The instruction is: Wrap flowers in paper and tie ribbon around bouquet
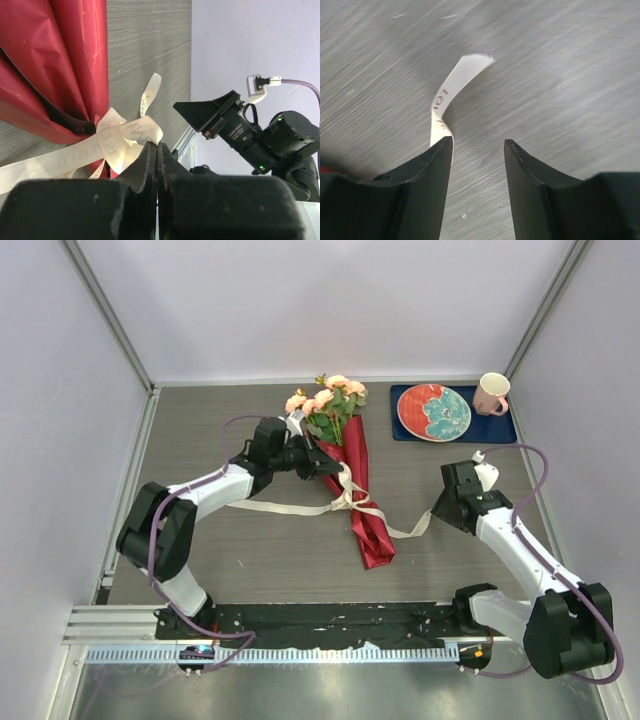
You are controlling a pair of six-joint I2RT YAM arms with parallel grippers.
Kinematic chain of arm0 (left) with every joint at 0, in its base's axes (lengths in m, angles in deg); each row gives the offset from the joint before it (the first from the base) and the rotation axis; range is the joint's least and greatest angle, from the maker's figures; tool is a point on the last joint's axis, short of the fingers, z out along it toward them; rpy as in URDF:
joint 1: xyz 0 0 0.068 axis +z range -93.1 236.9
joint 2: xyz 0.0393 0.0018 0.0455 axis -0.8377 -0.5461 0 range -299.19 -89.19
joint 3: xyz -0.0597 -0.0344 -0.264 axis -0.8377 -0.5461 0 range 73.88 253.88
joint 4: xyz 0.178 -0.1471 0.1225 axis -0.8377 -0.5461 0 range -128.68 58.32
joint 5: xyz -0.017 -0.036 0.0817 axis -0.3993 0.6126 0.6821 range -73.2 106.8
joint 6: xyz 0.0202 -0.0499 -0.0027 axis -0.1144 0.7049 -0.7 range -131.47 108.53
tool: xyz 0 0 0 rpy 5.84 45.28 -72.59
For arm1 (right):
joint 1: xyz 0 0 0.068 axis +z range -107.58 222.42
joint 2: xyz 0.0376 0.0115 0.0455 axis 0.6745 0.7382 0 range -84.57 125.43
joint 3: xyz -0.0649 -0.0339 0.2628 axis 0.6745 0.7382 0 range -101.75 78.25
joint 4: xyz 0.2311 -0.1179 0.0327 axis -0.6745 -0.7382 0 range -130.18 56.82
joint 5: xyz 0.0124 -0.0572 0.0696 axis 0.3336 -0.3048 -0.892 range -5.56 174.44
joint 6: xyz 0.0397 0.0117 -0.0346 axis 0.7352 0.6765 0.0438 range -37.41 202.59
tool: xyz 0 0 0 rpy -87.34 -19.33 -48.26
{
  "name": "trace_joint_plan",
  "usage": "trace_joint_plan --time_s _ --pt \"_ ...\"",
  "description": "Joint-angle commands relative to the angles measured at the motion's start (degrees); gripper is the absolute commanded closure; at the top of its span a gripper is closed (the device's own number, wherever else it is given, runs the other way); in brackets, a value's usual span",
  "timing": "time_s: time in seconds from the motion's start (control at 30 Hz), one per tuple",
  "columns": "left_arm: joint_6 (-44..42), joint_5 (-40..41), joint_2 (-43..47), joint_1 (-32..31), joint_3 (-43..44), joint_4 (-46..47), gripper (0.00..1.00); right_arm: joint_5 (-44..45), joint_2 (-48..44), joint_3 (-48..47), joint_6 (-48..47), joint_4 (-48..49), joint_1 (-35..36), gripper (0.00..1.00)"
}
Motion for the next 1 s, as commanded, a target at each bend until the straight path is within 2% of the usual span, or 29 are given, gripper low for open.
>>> trace_joint_plan --time_s 0.0,0.07,0.1,0.13,0.2,0.3,0.43,0.67,0.83,0.97 --pt "-2.91 -0.61 4.18 -0.43 -0.84 -2.51 1.00 -18.66 -6.08 -3.45 -10.61 7.40 2.24 0.43" --pt "-4.50 -0.34 5.41 -0.43 -1.81 -4.20 1.00 -22.98 -9.26 -2.75 -13.51 13.37 7.05 0.27" --pt "-5.21 -0.34 5.50 -0.43 -2.59 -4.91 1.00 -29.96 -8.74 -2.39 -14.66 16.08 8.65 0.25" --pt "-6.08 -0.16 5.50 -0.43 -2.69 -5.26 1.00 -34.64 -7.60 -2.13 -16.06 20.90 9.71 0.25" --pt "-6.36 -0.42 5.41 -0.43 -2.69 -5.62 1.00 -40.91 -1.19 -4.05 -18.97 23.31 13.56 0.32" --pt "-6.36 -0.86 5.76 -0.43 -1.82 -6.14 1.00 -35.68 3.91 -6.86 -25.36 25.78 23.38 0.34" --pt "-8.11 -0.34 6.47 -0.34 -0.23 -9.56 1.00 -25.76 7.61 -8.28 -32.32 26.04 29.83 0.37" --pt "-8.55 -1.21 5.94 -0.17 1.35 -11.42 1.00 -13.89 7.35 -4.42 -36.99 28.86 32.92 0.42" --pt "-7.94 -2.09 6.20 0.09 1.44 -11.15 1.00 -14.65 10.24 -4.58 -37.61 30.00 33.01 0.44" --pt "-8.29 -1.83 7.08 0.36 2.40 -11.77 1.00 -11.93 11.04 -3.80 -37.35 31.75 32.92 0.50"
